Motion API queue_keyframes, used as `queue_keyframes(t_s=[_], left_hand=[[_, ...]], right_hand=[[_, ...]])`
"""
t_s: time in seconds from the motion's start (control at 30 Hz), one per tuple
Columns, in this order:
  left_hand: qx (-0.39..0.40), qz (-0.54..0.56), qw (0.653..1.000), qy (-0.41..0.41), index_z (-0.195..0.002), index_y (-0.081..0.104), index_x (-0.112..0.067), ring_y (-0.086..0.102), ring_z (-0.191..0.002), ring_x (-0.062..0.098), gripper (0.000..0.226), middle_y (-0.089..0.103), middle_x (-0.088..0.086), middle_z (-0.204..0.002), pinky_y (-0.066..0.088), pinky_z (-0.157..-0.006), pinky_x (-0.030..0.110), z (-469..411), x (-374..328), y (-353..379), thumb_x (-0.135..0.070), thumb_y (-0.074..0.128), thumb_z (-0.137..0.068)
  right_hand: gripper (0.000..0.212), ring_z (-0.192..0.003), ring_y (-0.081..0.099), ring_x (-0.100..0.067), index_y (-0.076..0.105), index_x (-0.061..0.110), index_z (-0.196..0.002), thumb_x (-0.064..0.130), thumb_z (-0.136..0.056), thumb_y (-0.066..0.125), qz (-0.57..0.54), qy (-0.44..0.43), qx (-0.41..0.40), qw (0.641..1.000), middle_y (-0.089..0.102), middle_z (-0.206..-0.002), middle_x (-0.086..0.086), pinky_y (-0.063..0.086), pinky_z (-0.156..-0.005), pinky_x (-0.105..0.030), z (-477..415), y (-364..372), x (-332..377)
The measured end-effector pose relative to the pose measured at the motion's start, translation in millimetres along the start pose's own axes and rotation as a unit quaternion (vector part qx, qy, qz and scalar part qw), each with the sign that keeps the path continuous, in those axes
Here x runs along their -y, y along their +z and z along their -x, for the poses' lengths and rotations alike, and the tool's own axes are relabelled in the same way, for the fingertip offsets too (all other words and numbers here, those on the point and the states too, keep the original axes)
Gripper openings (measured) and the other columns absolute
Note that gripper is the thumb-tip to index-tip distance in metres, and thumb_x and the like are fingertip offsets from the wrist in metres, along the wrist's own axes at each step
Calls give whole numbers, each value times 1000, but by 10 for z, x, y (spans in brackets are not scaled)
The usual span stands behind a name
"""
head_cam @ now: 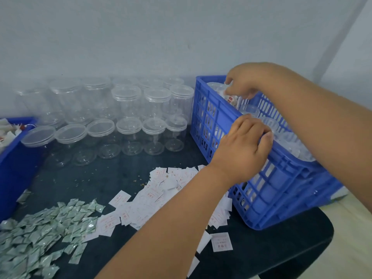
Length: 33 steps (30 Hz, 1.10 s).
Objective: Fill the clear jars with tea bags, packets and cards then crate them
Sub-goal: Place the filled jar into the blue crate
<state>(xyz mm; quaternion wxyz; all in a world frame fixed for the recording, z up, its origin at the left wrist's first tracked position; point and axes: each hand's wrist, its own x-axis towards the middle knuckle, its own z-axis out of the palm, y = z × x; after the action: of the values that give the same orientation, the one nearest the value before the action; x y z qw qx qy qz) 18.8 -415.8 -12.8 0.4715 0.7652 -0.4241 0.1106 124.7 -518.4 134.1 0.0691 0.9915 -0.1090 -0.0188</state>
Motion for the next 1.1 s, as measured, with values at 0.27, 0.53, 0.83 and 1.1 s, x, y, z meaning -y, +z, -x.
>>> queue_keyframes(t_s=[0.27,0.53,0.83,1.1], left_hand=[[-53,-27,996,-73,-120,66,-17,67,-98,18,28,69,-3,-102,49,-75,31,250,-286,-473,-35,67,-99],[-77,-84,951,-289,-72,58,-48,51,-53,7,22,58,-15,-59,31,-49,22,1740,98,-1041,-43,55,-93],[-86,-183,885,-419,-91,70,-39,62,-80,-2,10,67,-23,-88,56,-77,29,2600,736,-1422,-41,60,-92],[-157,-234,911,-302,-143,50,-29,59,-121,27,58,48,3,-142,47,-106,42,877,1148,-2205,-50,70,-92]], right_hand=[[32,-90,65,-7,72,33,-115,58,-97,64,-232,-160,-220,934,71,-90,18,45,-79,-31,1471,106,380],[14,-83,74,-9,76,32,-85,34,-97,69,-652,-187,-154,719,76,-85,9,55,-75,-17,2156,1354,1365],[30,-77,62,-14,66,28,-76,24,-105,59,-596,-86,-83,794,67,-77,11,51,-71,-32,2507,2855,2313],[45,-62,54,-18,58,13,-68,33,-107,51,-520,-181,-142,822,54,-62,2,45,-59,-33,2439,2950,2348]])
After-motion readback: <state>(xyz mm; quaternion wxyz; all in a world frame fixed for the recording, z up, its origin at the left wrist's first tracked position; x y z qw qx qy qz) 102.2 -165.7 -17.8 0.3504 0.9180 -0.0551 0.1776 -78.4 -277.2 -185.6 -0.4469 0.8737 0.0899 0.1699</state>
